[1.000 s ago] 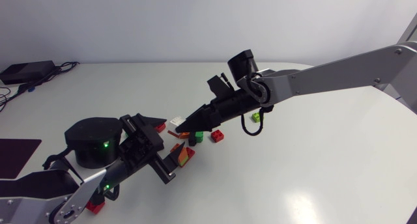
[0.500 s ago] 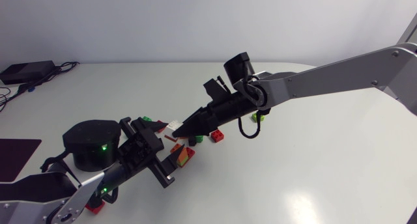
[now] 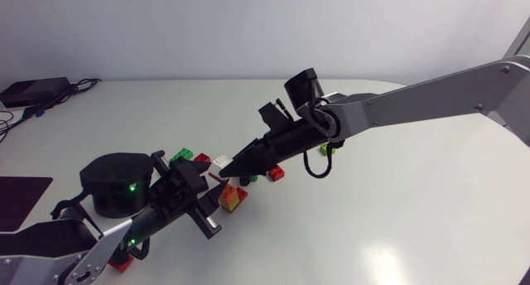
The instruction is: Disassemble duplo
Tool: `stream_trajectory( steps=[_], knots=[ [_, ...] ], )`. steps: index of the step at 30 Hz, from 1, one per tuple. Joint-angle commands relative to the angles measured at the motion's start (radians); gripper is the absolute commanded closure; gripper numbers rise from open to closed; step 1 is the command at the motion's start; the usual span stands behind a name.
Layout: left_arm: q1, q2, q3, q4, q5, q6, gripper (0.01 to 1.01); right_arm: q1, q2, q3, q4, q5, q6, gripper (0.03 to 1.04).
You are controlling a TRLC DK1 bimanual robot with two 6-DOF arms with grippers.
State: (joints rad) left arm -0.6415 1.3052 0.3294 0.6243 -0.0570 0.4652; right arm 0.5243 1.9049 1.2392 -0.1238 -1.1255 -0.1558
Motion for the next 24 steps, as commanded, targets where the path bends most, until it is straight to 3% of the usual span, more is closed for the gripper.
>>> stream_trajectory(
  steps=[1, 12, 24],
  knots=[
    [0.000, -0.020, -0.023, 0.000, 0.016, -0.025, 0.769, 0.011, -0.029, -0.024, 0.015, -0.011, -0.018, 0.52],
    [0.008, -0.032, -0.027, 0.006, 0.016, -0.022, 0.849, -0.007, -0.029, -0.018, 0.013, -0.013, -0.001, 0.52],
    [0.014, -0.043, -0.032, 0.008, 0.016, -0.023, 0.849, -0.090, 0.017, 0.029, 0.009, -0.080, 0.079, 0.52]
  ],
)
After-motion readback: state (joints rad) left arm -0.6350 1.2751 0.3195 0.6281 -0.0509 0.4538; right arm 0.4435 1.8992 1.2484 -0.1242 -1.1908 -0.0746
